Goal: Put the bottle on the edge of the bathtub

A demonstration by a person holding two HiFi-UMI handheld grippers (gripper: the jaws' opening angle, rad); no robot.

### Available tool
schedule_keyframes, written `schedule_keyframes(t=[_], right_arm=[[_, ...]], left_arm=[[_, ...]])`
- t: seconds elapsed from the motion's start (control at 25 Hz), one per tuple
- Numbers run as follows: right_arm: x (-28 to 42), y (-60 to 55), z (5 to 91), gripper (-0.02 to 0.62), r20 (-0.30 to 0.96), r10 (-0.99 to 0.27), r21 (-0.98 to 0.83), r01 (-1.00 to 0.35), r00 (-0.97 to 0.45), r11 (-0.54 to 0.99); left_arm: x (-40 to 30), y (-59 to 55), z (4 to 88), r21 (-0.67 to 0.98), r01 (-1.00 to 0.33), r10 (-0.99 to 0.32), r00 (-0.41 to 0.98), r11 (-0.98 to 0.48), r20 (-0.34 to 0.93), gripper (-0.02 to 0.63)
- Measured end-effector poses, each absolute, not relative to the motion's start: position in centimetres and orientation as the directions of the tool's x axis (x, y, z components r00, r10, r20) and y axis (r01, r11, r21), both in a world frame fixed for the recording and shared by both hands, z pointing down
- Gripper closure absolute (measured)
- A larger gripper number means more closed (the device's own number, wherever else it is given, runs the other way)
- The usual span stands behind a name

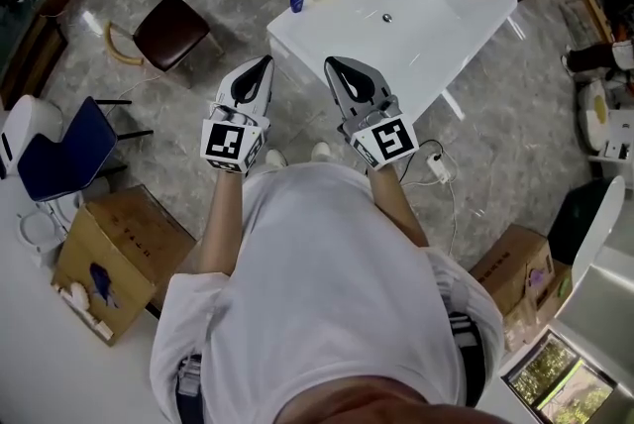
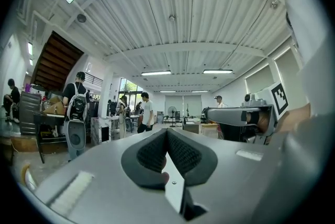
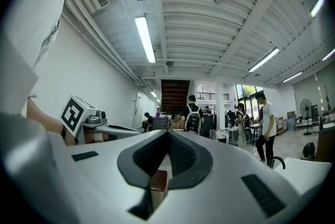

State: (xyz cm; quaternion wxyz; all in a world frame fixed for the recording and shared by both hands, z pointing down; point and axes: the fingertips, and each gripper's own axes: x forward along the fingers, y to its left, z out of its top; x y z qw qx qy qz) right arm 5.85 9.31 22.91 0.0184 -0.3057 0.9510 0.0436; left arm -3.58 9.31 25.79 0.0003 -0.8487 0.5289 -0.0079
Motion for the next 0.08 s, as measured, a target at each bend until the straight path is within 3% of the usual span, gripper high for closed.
schedule_keyframes(t=[0.08], right_arm=[[6.13,9.32,23.06,0.595,-0.057,-0.574,0.073,-0.576,-0.817,0.814]], left_arm=[[-3.31,9.46,25.84,-0.013,-0.899,-0.899,0.437,-0.437,0.014,0.606]])
